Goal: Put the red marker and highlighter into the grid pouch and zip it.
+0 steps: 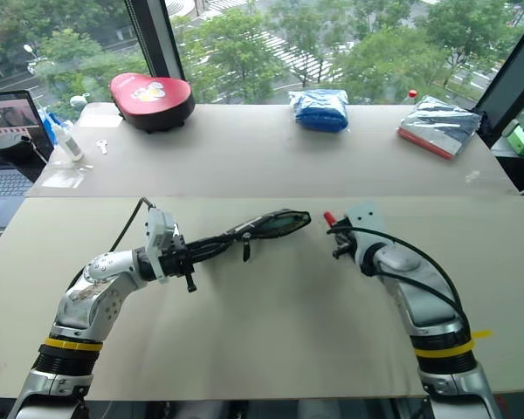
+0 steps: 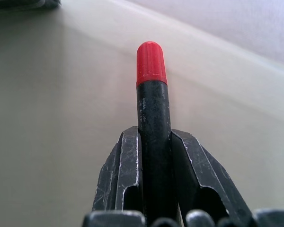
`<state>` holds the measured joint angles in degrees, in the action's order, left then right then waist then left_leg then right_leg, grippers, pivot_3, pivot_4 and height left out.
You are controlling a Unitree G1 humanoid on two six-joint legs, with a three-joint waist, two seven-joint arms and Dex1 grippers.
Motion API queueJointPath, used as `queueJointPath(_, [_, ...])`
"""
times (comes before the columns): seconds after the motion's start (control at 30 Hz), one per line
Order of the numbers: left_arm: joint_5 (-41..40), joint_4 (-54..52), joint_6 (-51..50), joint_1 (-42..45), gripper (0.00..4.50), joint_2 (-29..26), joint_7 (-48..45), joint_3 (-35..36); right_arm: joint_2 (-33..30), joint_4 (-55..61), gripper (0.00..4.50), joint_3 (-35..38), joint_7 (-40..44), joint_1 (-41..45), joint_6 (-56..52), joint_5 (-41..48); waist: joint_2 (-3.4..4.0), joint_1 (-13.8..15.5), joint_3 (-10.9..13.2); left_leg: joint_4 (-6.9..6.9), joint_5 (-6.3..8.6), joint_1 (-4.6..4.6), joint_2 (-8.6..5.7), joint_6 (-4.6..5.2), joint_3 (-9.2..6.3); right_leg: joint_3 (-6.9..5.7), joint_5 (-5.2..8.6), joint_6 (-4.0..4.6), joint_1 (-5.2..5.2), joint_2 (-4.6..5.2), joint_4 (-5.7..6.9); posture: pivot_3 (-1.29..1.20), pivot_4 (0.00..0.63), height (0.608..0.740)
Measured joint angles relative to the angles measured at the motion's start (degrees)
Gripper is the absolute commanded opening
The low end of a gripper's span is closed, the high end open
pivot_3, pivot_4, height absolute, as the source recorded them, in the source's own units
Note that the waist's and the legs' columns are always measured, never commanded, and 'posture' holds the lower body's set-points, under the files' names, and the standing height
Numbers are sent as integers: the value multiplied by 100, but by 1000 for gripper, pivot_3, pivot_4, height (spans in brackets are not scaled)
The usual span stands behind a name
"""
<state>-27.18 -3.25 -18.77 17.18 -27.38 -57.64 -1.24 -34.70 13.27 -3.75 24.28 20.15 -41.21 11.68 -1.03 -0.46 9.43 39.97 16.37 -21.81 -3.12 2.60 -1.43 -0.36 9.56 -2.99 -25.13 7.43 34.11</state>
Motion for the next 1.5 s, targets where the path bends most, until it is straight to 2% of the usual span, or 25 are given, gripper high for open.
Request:
queueJointPath(0.13, [-1,-1,-21,3,0,-2,-81,-10,-585,131,512,111,854,112,1333,-18,-1,-8,0,1,0,0,0,0,0,-2,1,-1,3,0,-3,0,150,740])
queueJointPath(0.23, [3,-2,-23,4,0,-12,-147,-12,-1214,271,512,487,1840,150,2234,141,-1,3,1,1,7,2,5,12,-1,-5,1,-1,7,0,-4,0,150,740])
queueJointPath(0.4, [7,-2,-23,5,0,-4,-178,-29,-1565,695,512,429,2738,167,2741,295,-2,-22,1,1,7,5,9,12,-2,-5,1,-1,7,-2,-3,0,150,740])
queueJointPath(0.53, [8,-2,-23,4,0,3,-180,-68,-1750,739,512,130,3130,91,3218,-45,-2,-16,1,4,7,4,8,11,-1,-3,1,-1,7,-1,-3,0,150,740])
queueJointPath(0.97, [7,-32,-45,6,0,6,-177,-99,-1573,168,512,-343,3138,202,4335,-1162,-2,8,1,4,-4,4,7,-7,0,-1,1,0,5,-1,-3,0,150,740])
queueJointPath(1.23, [7,-34,-103,97,0,5,-204,-141,-1125,-384,512,-899,2984,669,4944,-1908,-2,-6,1,4,-9,4,6,-16,0,-1,1,0,3,-1,-2,0,150,740])
queueJointPath(1.5, [8,-29,-116,177,0,-11,-247,-148,-361,-930,512,-1538,2886,1222,5492,-2436,-2,-17,1,3,-18,0,4,-31,0,-1,1,0,0,-1,0,0,150,740])
